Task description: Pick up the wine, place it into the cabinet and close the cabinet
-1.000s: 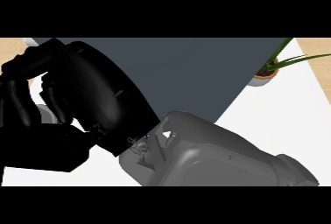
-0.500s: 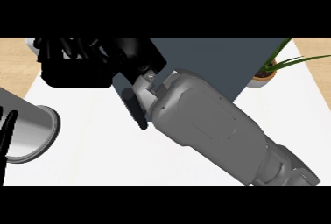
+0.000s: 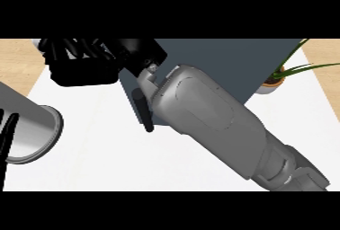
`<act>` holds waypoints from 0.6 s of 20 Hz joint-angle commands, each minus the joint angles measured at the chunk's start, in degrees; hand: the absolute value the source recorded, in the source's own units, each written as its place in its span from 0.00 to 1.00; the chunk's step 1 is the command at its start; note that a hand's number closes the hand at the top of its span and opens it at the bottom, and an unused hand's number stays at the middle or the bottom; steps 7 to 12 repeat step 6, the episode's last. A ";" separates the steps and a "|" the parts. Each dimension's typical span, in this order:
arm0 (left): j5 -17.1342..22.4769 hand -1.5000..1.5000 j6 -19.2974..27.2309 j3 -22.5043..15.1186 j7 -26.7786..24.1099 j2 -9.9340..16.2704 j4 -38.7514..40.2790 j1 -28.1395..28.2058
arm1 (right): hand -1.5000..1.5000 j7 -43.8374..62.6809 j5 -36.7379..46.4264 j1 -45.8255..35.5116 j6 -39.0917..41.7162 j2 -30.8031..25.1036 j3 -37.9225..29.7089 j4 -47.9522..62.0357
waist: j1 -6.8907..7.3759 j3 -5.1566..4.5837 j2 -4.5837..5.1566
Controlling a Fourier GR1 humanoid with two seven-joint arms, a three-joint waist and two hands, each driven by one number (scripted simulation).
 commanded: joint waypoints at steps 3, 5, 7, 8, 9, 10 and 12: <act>-0.85 0.00 0.64 -0.12 0.19 -0.35 -0.61 -0.12 | 1.00 -1.87 3.35 0.99 -1.67 -7.06 -3.93 8.25 | -1.88 1.84 2.12; -0.46 0.00 0.29 0.18 0.24 -0.50 -0.52 0.53 | 1.00 -1.41 2.69 -0.23 -0.56 -6.25 -4.09 10.05 | -1.30 1.80 2.15; 0.38 0.00 1.18 0.71 0.86 -0.93 -0.13 -1.53 | 1.00 -4.32 3.49 1.49 -0.36 -6.46 -3.33 10.22 | -2.25 1.84 2.55; 0.38 0.00 1.18 0.71 0.86 -0.93 -0.13 -1.53 | 1.00 -4.32 3.49 1.49 -0.36 -6.46 -3.33 10.22 | -2.25 1.84 2.55; 0.38 0.00 1.18 0.71 0.86 -0.93 -0.13 -1.53 | 1.00 -4.32 3.49 1.49 -0.36 -6.46 -3.33 10.22 | -2.25 1.84 2.55; 0.38 0.00 1.18 0.71 0.86 -0.93 -0.13 -1.53 | 1.00 -4.32 3.49 1.49 -0.36 -6.46 -3.33 10.22 | -2.25 1.84 2.55; 0.38 0.00 1.18 0.71 0.86 -0.93 -0.13 -1.53 | 1.00 -4.32 3.49 1.49 -0.36 -6.46 -3.33 10.22 | -2.25 1.84 2.55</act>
